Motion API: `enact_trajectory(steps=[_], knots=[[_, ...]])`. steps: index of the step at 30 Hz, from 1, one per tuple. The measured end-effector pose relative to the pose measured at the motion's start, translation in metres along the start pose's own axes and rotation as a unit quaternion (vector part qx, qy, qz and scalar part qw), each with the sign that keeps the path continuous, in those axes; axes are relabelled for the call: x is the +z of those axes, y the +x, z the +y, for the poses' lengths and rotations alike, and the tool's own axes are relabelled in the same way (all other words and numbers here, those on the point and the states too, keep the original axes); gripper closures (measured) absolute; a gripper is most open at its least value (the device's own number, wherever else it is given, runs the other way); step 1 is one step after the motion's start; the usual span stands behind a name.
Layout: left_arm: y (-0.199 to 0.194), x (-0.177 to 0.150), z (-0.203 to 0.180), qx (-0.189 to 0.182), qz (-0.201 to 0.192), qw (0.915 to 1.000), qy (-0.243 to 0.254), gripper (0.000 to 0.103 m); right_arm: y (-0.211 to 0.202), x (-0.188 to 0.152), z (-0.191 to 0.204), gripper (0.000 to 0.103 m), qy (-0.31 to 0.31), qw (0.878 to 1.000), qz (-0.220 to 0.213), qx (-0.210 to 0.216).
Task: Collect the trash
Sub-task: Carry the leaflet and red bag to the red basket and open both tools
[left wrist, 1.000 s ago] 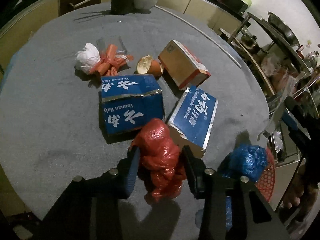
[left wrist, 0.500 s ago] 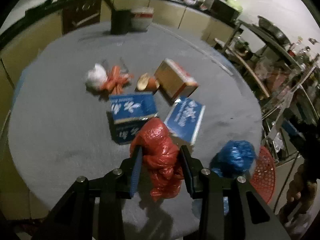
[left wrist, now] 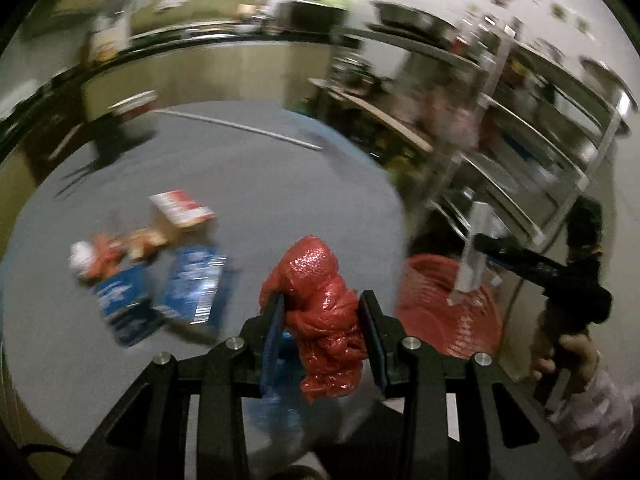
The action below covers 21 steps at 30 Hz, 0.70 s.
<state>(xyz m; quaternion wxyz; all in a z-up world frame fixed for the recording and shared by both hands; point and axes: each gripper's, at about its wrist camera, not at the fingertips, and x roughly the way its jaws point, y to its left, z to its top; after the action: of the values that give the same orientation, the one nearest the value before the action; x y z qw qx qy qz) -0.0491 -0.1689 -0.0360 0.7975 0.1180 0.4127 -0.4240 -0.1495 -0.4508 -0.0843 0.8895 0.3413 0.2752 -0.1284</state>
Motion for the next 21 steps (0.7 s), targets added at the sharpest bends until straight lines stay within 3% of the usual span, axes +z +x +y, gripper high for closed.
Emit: enact_trajectory(steps=[10, 15, 18, 21], knots=[[0.064, 0.012, -0.112, -0.070, 0.062, 0.9902, 0.103, 0.063, -0.040, -0.029, -0.083, 0.052, 0.071, 0.996, -0.002, -0.053], [0.088, 0.014, -0.144, -0.072, 0.079, 0.9850, 0.135, 0.060, -0.045, -0.034, -0.099, 0.050, 0.084, 0.995, 0.001, -0.059], [0.101, 0.017, -0.153, -0.067, 0.083, 0.9842, 0.141, 0.042, -0.046, -0.037, -0.106, 0.047, 0.097, 0.994, 0.005, -0.056], [0.106, 0.019, -0.151, -0.058, 0.081, 0.9847, 0.143, 0.040, -0.045, -0.037, -0.109, 0.045, 0.103, 0.993, 0.005, -0.059]])
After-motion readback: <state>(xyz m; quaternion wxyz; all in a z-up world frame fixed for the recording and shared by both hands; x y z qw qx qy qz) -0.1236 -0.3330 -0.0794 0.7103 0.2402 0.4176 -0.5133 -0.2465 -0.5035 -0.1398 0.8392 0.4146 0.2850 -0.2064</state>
